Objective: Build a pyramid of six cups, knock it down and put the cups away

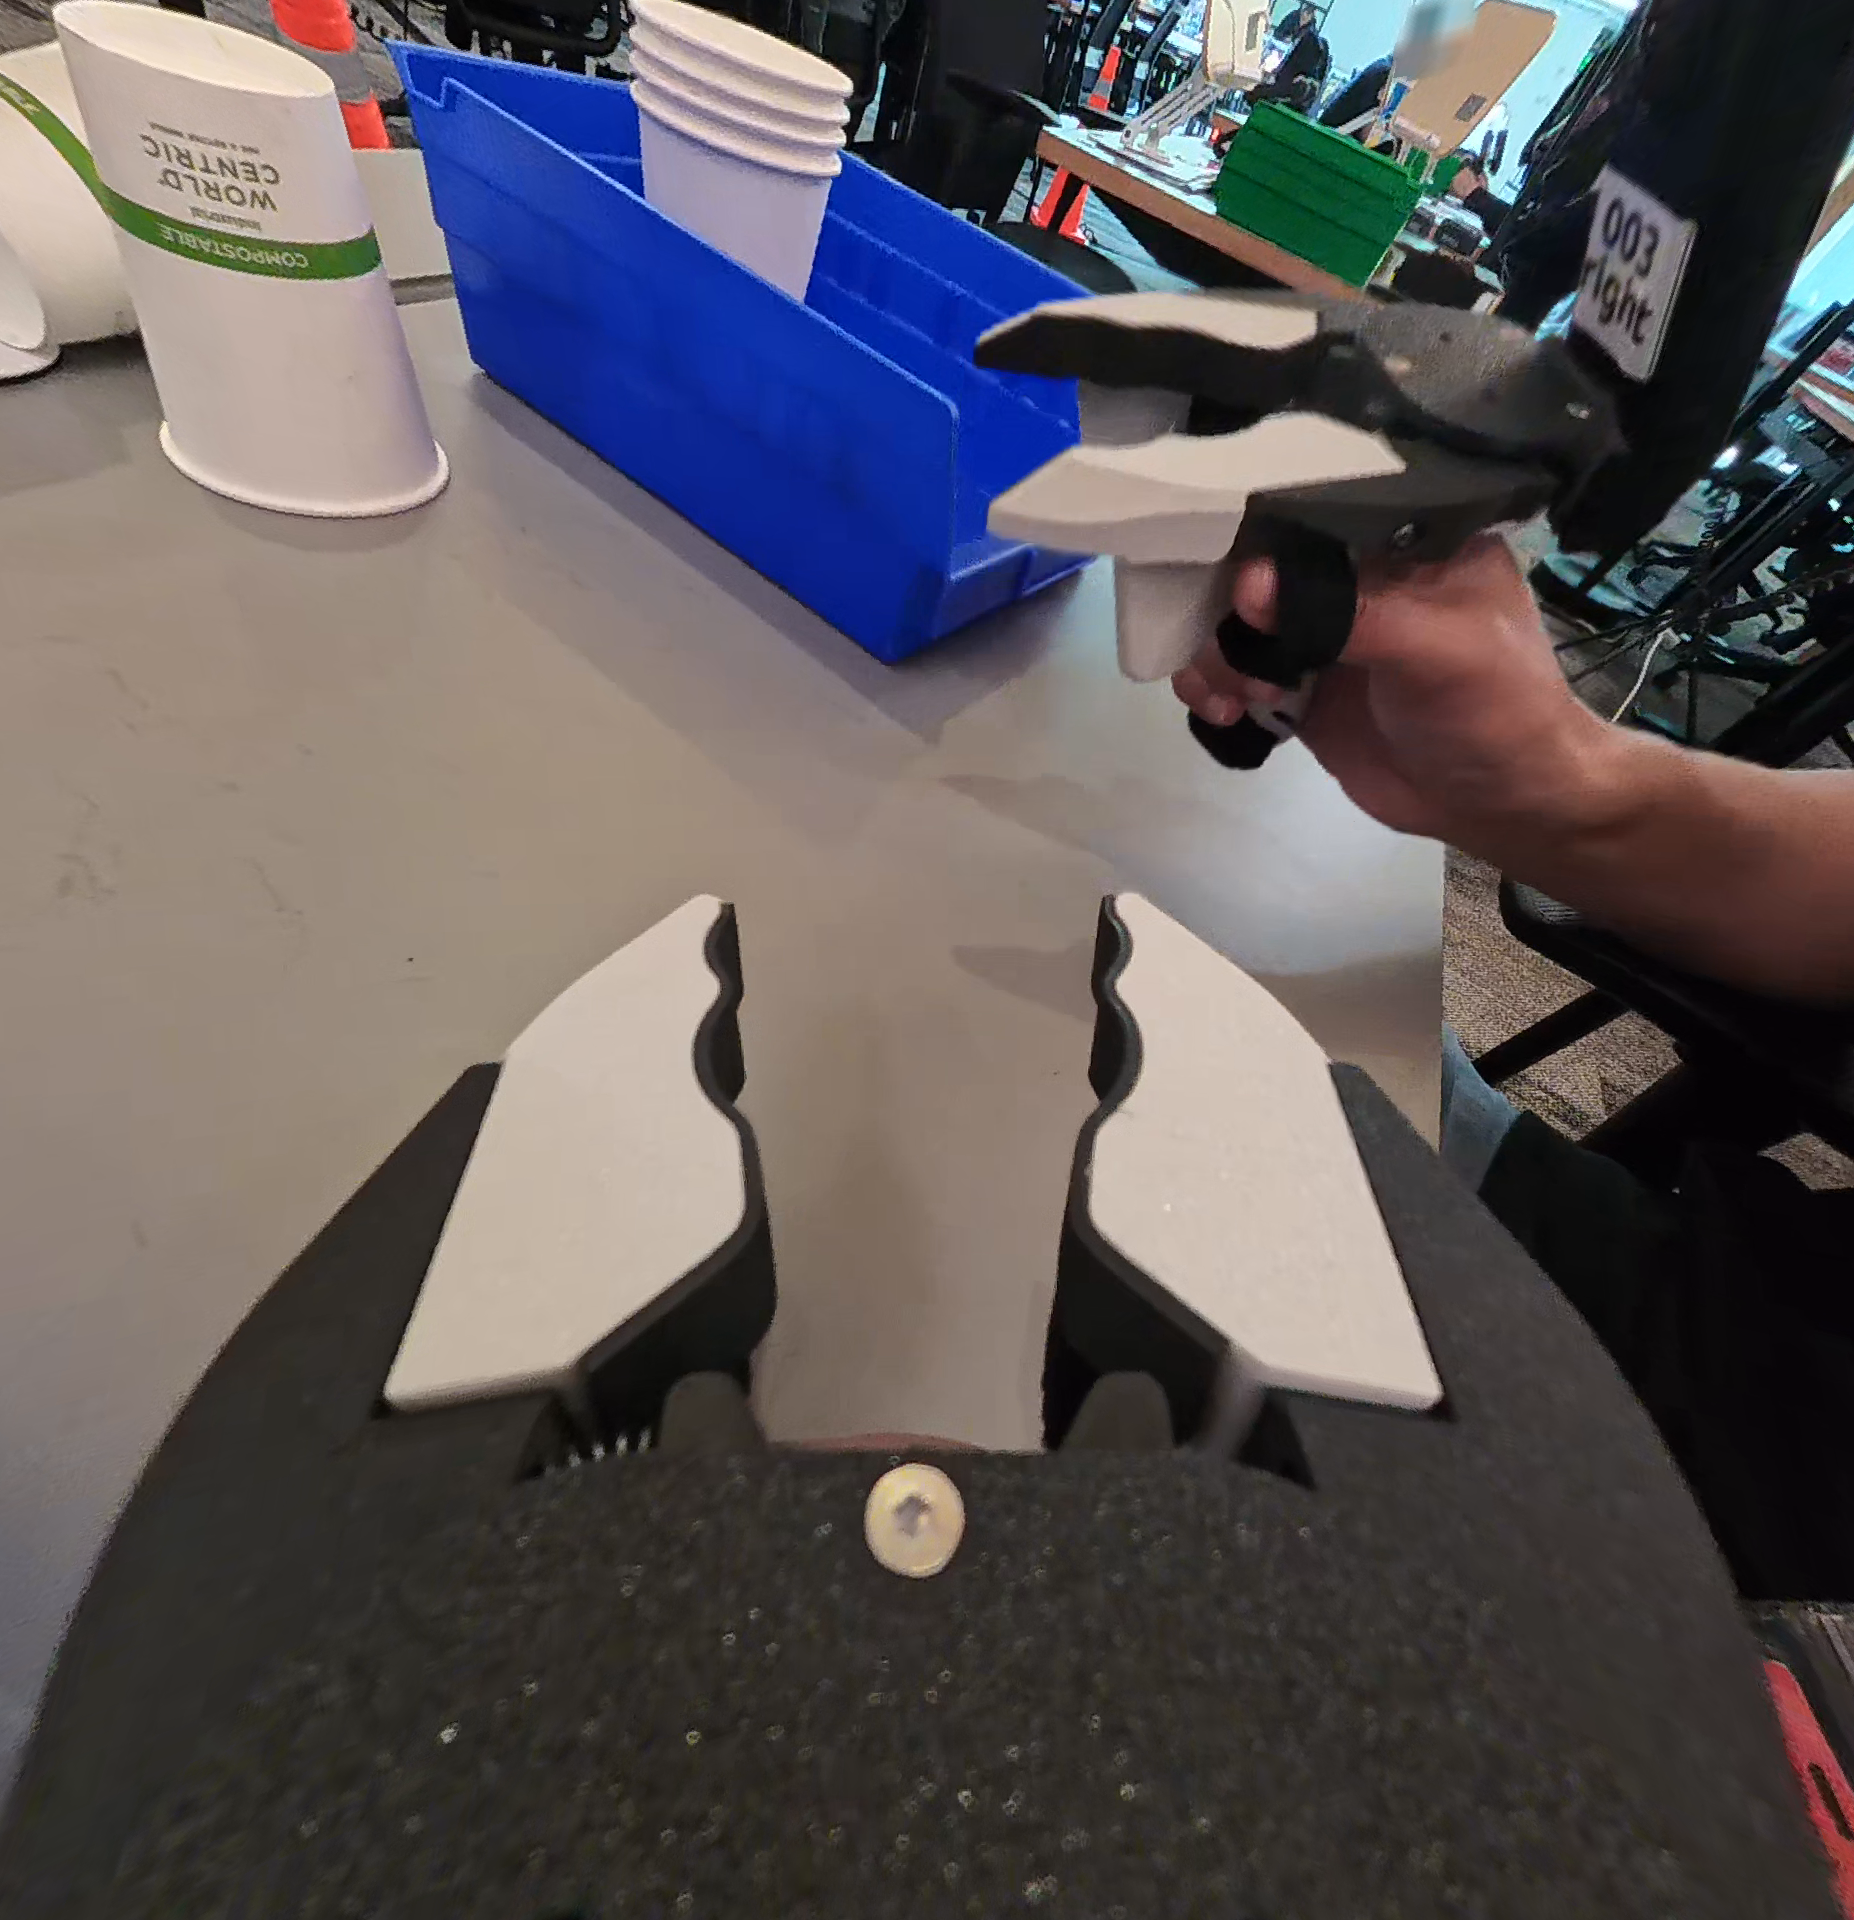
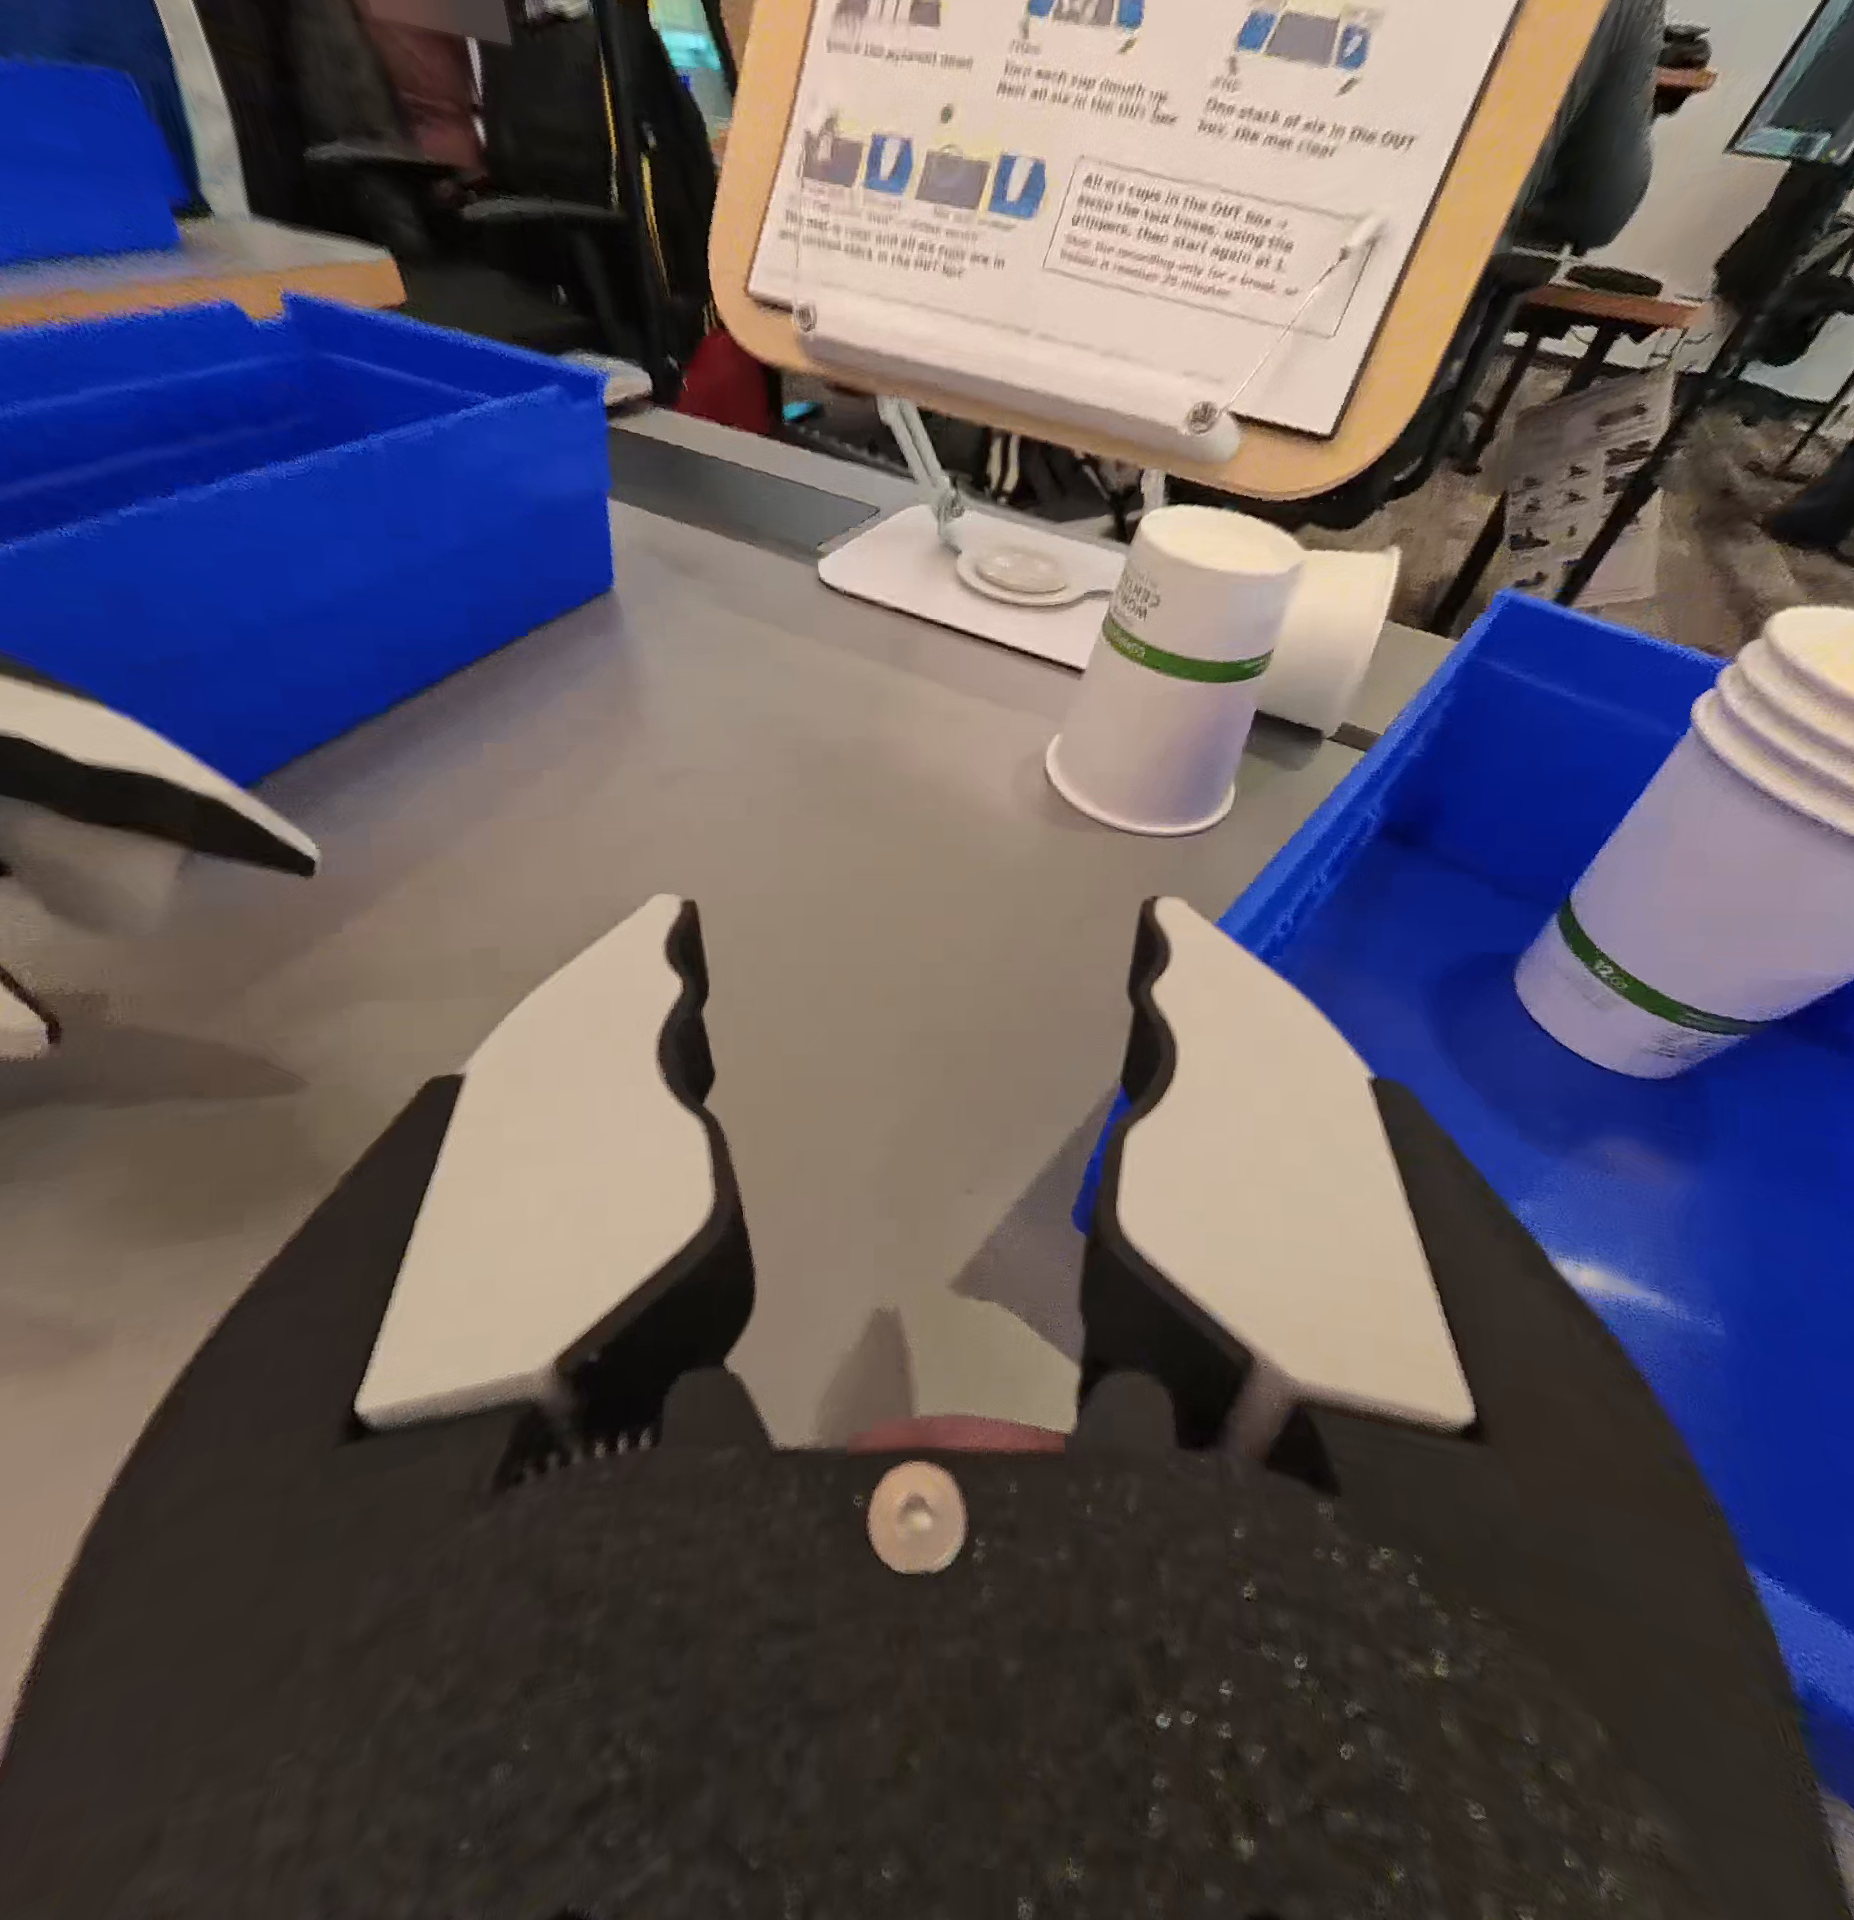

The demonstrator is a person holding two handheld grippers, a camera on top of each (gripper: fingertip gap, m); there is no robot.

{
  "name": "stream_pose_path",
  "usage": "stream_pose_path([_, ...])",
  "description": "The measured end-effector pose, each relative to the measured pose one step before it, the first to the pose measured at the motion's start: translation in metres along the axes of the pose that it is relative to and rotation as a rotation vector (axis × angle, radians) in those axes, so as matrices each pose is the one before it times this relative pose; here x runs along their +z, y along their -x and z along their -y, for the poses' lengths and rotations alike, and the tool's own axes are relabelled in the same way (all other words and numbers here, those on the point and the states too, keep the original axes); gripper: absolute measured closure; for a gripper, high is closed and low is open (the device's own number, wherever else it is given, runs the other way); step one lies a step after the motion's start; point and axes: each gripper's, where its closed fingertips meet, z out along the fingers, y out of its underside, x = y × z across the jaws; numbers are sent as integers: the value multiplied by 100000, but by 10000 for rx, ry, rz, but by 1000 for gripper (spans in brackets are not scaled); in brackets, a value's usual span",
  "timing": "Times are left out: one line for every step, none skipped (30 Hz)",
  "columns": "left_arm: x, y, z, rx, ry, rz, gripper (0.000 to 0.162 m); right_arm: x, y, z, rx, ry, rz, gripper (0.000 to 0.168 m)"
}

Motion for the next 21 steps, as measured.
stream_pose_path([-38,25,1,8,-7,25,98,-319,40,436,195,-196,171,93])
stream_pose_path([-22,93,35,-3,-14,58,98,-224,134,202,44,-70,89,93])
stream_pose_path([-5,62,56,-35,-15,17,98,-107,286,101,-52,-34,40,92])
stream_pose_path([16,-16,82,-61,-19,-37,98,50,918,143,-19,-133,350,94])
stream_pose_path([11,-42,43,-64,-14,-56,98,281,1349,-40,46,-128,547,96])
stream_pose_path([18,-15,-21,-45,2,-32,98,566,1139,-435,76,14,384,96])
stream_pose_path([26,11,-66,-15,30,-11,98,776,900,-806,147,224,320,95])
stream_pose_path([32,29,-59,15,26,11,98,800,656,-882,328,313,299,94])
stream_pose_path([38,36,-49,21,24,25,98,666,244,-557,302,191,181,91])
stream_pose_path([22,-22,-35,9,22,-3,98,435,-234,-123,112,-25,-56,91])
stream_pose_path([21,-58,7,-1,2,-23,98,336,-531,11,-31,-65,-200,91])
stream_pose_path([8,-77,-3,-1,3,-24,98,292,-451,-121,-32,80,-112,91])
stream_pose_path([18,-48,-29,9,22,-13,98,160,-416,-182,46,123,-110,90])
stream_pose_path([15,-23,-7,25,5,11,98,36,-254,13,78,-25,-54,90])
stream_pose_path([12,-9,2,29,-10,7,98,-41,1,109,72,-82,63,90])
stream_pose_path([29,-9,-21,19,23,-2,98,-34,-9,97,27,-42,-35,90])
stream_pose_path([15,35,-28,7,35,16,98,18,51,132,-40,-22,-53,90])
stream_pose_path([-15,70,49,-7,-24,42,98,57,99,208,-72,-29,-52,90])
stream_pose_path([-52,17,53,-25,-38,3,98,125,-190,307,-95,-20,-220,90])
stream_pose_path([-50,-14,61,-41,-18,-26,98,244,-418,491,-14,-52,-317,90])
stream_pose_path([-70,3,96,-34,-42,-3,98,379,-542,667,194,-96,-321,89])
